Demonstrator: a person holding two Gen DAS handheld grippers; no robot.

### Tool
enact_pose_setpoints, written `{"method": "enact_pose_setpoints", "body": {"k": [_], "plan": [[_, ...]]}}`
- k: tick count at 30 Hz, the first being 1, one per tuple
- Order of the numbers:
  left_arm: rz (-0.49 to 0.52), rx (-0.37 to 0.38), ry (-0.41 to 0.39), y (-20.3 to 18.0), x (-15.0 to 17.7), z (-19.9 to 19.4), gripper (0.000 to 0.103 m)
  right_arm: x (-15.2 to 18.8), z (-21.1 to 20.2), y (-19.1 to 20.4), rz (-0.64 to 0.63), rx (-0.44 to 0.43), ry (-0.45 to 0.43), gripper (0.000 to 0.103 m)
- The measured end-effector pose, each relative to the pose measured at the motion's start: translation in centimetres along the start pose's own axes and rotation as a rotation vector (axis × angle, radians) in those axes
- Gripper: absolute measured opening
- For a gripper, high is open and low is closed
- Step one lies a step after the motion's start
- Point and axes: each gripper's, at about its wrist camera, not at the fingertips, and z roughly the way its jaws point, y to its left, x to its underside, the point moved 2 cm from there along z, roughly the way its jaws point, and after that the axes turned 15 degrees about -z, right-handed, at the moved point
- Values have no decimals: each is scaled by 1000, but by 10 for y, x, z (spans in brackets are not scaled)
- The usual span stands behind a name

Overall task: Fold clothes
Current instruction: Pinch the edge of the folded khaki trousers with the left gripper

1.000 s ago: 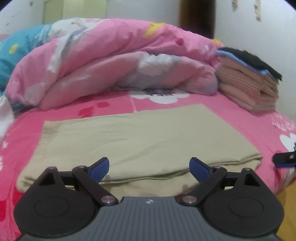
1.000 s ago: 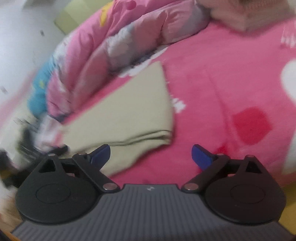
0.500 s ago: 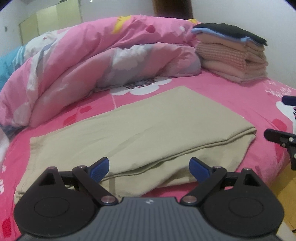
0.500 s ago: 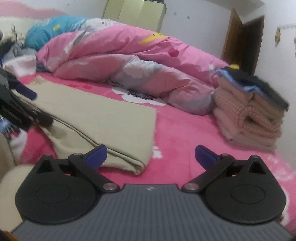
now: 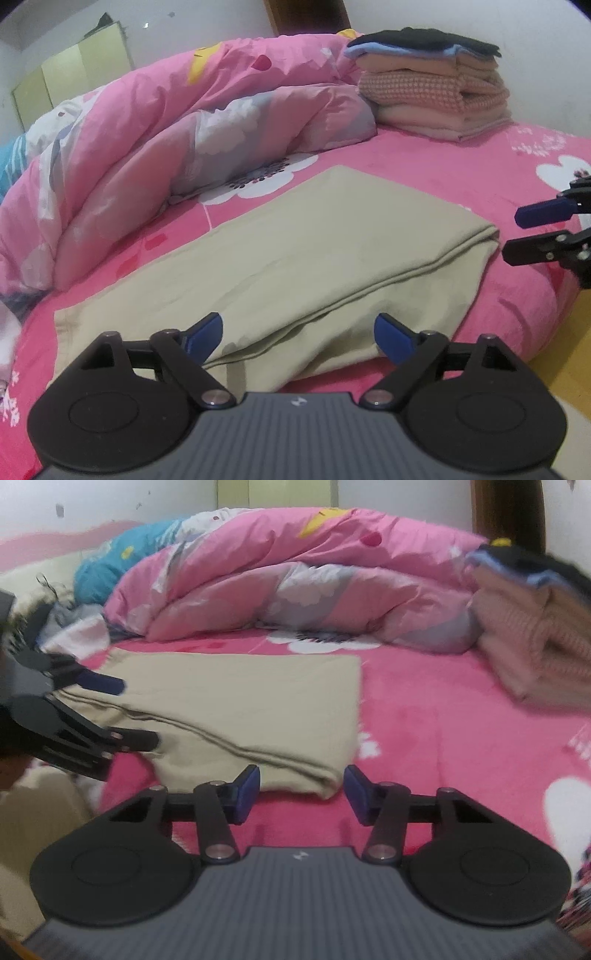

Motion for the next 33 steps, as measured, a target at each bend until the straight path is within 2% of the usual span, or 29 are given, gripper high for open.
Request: {"method": "enact_pose_setpoints", "body": {"k": [2, 4, 10, 13, 18, 20, 22, 23, 27, 33], "plan": [[22, 0, 5, -1, 2, 2, 78, 1, 0, 1, 41, -55, -6, 42], [46, 8, 4, -1, 4, 1, 65, 0, 3, 3, 65, -84, -8, 39], [143, 32, -2, -6, 16, -3, 49, -4, 8, 8, 87, -120, 1, 39], [207, 31, -1, -11, 22, -2, 39, -4, 9, 9, 98, -124, 10, 39], [263, 4, -8, -24, 23, 6, 31, -2, 10, 7, 118, -121, 18, 39], [279, -6, -20, -29, 22, 8, 25, -1, 9, 4, 126, -116, 15, 39], [287, -11, -33, -32, 22, 9, 10, 0, 7, -1, 146, -114, 11, 39], [282, -12, -38, -33, 21, 10, 8, 1, 5, -3, 161, -114, 8, 39], [158, 14, -26, -21, 8, 9, 3, 9, -1, -19, 266, -121, -11, 39], [-158, 136, 89, 20, -32, 16, 3, 14, -2, -48, 438, -193, -59, 39]]}}
